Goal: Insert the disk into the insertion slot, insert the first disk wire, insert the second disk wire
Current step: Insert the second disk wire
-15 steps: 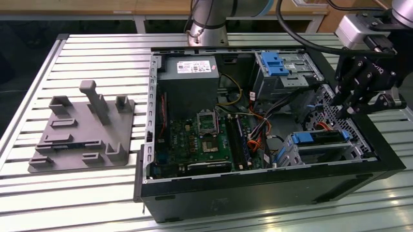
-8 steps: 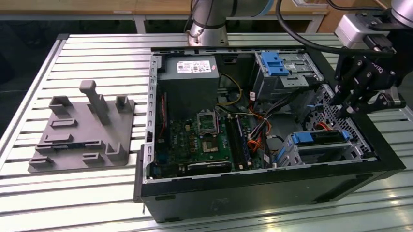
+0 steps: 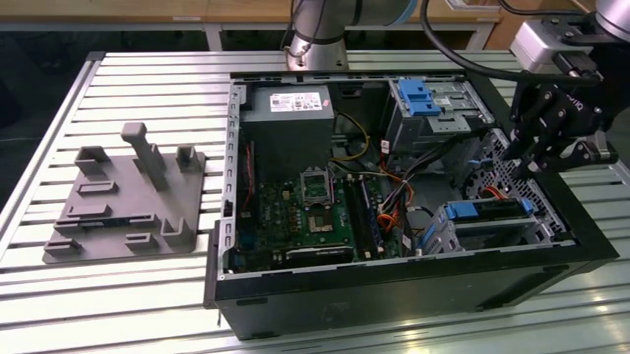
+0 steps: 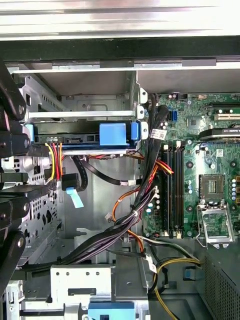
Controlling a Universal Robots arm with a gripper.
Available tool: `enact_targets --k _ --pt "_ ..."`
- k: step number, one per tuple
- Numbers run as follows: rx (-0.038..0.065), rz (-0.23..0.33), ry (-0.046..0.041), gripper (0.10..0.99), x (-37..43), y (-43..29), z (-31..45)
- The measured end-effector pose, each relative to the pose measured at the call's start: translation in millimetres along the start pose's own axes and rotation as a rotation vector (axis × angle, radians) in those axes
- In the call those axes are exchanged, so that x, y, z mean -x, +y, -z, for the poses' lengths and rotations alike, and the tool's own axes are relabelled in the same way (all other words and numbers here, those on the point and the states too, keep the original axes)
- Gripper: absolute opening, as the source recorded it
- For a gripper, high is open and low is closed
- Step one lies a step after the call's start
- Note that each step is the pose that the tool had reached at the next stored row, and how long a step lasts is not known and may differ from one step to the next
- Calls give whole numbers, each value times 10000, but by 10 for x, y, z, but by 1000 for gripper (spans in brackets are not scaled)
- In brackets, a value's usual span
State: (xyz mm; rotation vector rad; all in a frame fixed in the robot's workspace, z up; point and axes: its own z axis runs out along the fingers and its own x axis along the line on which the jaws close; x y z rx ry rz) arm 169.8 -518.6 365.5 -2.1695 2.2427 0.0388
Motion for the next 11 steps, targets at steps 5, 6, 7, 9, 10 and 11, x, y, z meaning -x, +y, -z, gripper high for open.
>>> enact_targets --k 5,6,7,9,10,11 --pt "-3 0 120 357 14 0 0" --pt "-6 -1 210 357 17 0 0" --pt "-10 0 334 357 37 0 -2" --pt "-21 0 668 357 91 2 -3" --pt "-27 -1 843 357 113 4 -5" --pt "-33 -2 1023 357 137 4 -6"
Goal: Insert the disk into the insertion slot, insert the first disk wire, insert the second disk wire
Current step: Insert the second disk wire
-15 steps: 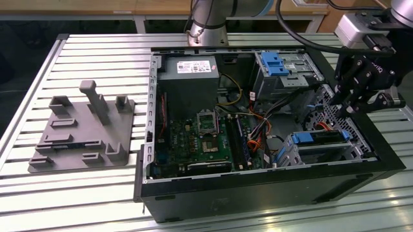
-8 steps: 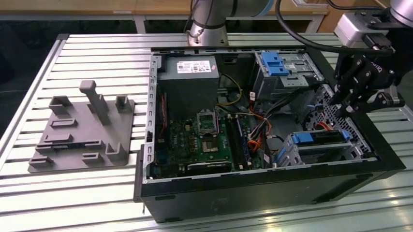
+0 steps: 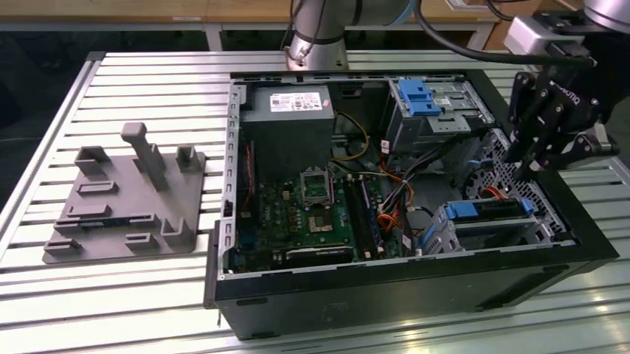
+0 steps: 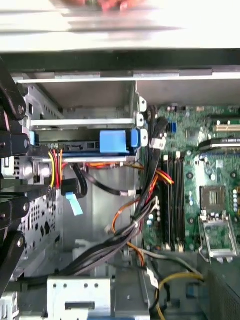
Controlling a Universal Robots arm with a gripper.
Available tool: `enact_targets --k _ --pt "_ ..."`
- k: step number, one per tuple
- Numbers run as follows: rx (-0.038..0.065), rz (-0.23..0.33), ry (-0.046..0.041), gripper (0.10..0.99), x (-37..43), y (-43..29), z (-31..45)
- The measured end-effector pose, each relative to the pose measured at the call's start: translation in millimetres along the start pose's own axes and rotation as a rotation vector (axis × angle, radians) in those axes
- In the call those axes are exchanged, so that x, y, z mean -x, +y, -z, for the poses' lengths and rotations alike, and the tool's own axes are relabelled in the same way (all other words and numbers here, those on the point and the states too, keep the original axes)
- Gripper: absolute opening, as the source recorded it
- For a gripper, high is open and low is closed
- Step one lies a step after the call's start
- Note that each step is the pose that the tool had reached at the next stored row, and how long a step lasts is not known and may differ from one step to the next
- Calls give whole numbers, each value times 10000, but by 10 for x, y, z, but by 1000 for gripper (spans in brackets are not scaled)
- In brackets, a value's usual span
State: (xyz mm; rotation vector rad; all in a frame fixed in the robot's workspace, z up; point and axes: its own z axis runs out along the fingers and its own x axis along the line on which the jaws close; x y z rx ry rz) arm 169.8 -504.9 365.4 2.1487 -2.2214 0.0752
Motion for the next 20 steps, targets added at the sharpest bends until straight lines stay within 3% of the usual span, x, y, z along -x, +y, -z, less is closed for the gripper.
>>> enact_targets --k 8,9,13,15,19,20 --pt "-49 -3 1456 357 229 8 3" --pt "-54 -3 1614 357 264 10 1" --pt "-70 -5 2111 357 403 28 -14" --pt "-77 -3 2268 357 480 39 -21" --pt "-77 -5 2331 357 634 83 -38" --pt "-80 -5 2420 357 655 105 -44"
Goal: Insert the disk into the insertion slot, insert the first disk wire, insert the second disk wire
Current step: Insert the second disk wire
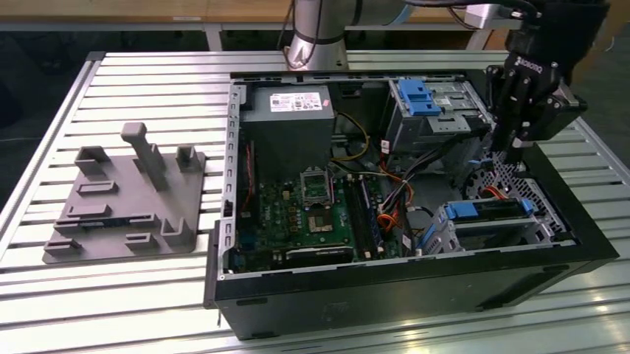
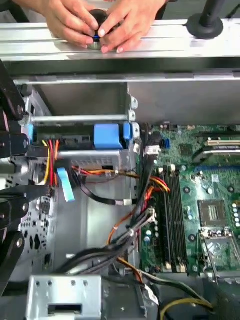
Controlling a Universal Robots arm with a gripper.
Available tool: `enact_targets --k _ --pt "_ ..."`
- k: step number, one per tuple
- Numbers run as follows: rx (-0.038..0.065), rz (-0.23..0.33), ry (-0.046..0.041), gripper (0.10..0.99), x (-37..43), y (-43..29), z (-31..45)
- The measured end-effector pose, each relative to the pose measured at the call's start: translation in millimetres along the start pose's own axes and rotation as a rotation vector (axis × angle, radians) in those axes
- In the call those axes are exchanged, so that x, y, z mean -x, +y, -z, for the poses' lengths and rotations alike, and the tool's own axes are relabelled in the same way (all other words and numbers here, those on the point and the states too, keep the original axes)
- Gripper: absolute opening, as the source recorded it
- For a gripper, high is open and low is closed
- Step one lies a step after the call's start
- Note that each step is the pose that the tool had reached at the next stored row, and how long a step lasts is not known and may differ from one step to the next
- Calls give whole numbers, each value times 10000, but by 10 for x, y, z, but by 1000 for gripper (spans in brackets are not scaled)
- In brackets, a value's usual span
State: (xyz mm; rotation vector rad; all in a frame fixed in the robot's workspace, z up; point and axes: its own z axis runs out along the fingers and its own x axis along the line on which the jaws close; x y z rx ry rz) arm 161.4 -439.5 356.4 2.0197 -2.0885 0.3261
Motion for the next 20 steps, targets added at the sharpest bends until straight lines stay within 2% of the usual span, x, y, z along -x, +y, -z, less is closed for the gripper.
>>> enact_targets --k 6,7,9,12,14,16,17,20 --pt "-28 4 853 357 52 130 6" --pt "-32 5 963 357 64 149 7" --pt "-37 6 1104 357 106 197 3" --pt "-43 8 1225 357 185 278 -11" --pt "-69 57 1412 357 198 293 -14" --pt "-137 213 1603 357 201 294 -19" --pt "-174 302 1660 357 202 294 -24" --pt "-253 481 1721 357 238 297 -51"
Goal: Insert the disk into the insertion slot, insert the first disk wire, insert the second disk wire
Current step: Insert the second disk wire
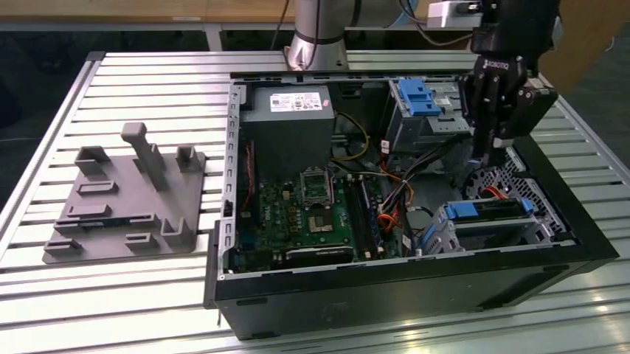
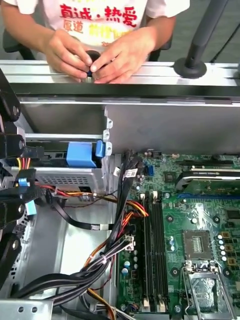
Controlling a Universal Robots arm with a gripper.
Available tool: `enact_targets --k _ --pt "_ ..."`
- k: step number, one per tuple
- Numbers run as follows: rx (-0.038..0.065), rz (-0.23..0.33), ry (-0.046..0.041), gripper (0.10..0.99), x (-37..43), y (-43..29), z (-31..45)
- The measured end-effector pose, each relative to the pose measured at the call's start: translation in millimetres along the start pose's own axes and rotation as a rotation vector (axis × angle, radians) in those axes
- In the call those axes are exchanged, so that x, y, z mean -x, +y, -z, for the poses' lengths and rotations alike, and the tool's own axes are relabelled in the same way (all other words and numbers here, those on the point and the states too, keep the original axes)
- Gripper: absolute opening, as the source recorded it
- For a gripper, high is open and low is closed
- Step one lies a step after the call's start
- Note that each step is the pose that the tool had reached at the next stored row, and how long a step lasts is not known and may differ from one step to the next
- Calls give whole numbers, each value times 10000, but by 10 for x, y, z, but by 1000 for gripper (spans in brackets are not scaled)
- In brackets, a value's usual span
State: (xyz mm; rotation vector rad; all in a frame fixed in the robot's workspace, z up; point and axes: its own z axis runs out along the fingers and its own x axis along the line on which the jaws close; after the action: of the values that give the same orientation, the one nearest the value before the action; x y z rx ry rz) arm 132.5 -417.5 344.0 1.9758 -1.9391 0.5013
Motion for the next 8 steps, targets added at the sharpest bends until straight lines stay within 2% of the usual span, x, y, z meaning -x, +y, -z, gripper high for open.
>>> enact_targets --k 3,7,8 --pt "-46 88 102 357 51 0 -12" --pt "-56 125 464 345 110 -1 -12" --pt "-58 133 537 271 123 -1 -14"
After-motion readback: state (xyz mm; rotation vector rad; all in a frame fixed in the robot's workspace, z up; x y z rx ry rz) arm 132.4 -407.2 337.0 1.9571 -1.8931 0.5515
